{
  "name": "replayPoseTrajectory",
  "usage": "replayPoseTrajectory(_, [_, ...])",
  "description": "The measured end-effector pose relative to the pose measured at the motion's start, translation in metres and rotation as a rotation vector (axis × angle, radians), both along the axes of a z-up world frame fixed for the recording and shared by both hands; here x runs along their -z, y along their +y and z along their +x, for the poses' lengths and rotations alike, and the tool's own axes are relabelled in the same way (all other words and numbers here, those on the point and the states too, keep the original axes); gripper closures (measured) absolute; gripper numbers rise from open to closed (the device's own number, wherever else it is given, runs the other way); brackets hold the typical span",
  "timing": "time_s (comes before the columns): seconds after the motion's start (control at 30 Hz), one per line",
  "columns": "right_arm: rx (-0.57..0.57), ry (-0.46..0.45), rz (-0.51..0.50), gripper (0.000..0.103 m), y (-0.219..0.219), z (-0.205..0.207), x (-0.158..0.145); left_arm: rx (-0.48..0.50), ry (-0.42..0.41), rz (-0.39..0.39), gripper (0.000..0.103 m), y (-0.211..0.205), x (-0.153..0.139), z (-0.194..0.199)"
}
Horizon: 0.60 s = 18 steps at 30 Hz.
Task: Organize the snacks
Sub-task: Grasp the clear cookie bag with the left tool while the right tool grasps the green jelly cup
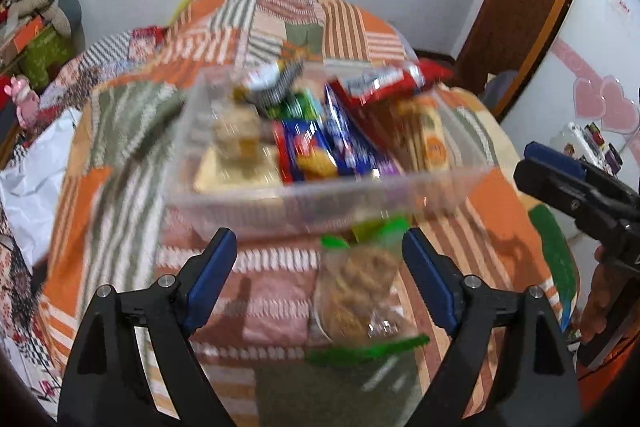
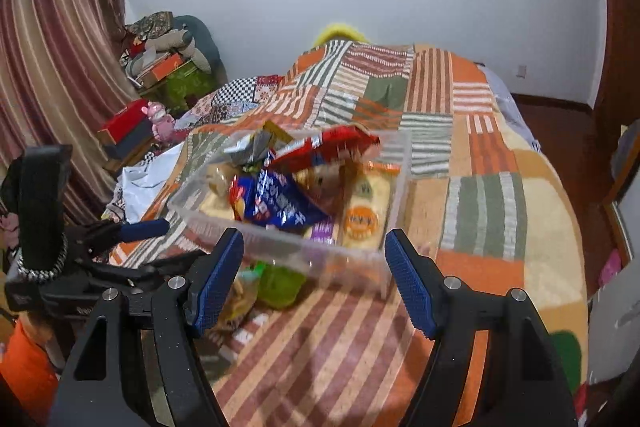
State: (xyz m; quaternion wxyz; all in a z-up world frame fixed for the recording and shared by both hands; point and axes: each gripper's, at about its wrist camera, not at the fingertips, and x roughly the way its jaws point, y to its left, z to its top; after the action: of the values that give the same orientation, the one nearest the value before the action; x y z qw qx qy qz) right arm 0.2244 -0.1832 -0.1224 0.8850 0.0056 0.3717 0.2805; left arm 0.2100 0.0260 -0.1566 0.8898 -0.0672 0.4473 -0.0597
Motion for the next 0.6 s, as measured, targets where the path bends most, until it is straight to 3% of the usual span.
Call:
replayPoseTrajectory(0.2, [0.004,0.041,-0.003,0.033,-0.006,-0.007,0.014,0.021,0.093,-0.031,0.018,-0.014,0.033,0.003])
replayPoseTrajectory(0.4, [0.002,0.086,-0.005,0.033,-0.006,-0.007,0.028,0.058,0.102,-0.098,0.018,-0.016,0.049,-0.003])
replayPoseTrajectory(0.5, [-0.006,0.102,-0.010,0.033,-0.001,-0.006,0.034,0.070,0.090,-0.075,0.033,-0.016,0.053,-0.010])
replayPoseTrajectory(0.6, [-0.022,0.115,-0.018,0.033,0.008,-0.005,0.039,0.070,0.074,-0.068,0.034,-0.009,0.056,-0.020])
